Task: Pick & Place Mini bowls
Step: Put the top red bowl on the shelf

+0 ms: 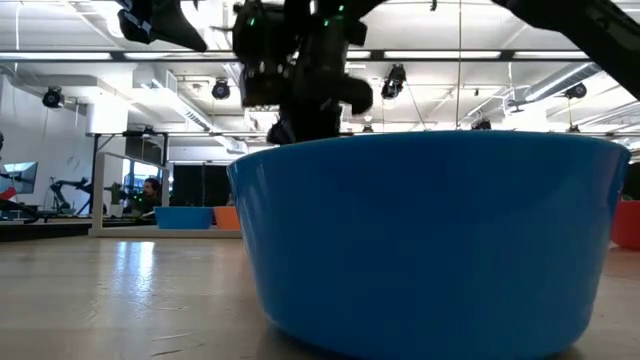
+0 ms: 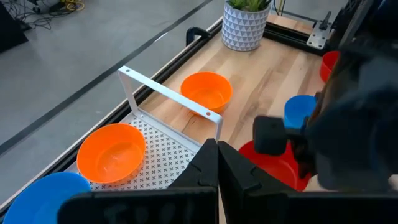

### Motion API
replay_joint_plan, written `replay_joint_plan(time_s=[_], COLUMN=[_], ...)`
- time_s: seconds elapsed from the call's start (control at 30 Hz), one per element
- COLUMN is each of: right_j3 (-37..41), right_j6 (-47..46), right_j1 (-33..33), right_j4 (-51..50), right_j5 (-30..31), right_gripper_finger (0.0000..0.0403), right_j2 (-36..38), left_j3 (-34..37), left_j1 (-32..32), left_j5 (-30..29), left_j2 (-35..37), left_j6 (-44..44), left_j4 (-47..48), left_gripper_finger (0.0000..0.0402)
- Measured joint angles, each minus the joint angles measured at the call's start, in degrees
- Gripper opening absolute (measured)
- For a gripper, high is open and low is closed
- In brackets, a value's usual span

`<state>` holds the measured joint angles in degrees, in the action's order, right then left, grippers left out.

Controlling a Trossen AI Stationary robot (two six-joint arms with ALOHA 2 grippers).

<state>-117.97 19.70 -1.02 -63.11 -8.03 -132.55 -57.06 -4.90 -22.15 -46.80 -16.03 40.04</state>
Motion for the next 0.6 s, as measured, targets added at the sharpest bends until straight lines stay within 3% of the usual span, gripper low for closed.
replay_joint_plan(time_s=[0.6], right_j3=[0.37], right_j6=[0.16], right_j1=[0.26], right_j4=[-0.04], right_j5=[0.06], right_gripper_finger=[0.0008], right_j2=[-1.45], left_j3=[0.04], left_j1=[0.0], left_j5=[0.0], left_j2=[0.12], left_j6=[0.04], left_j4=[-0.05], left_gripper_finger=[0.0])
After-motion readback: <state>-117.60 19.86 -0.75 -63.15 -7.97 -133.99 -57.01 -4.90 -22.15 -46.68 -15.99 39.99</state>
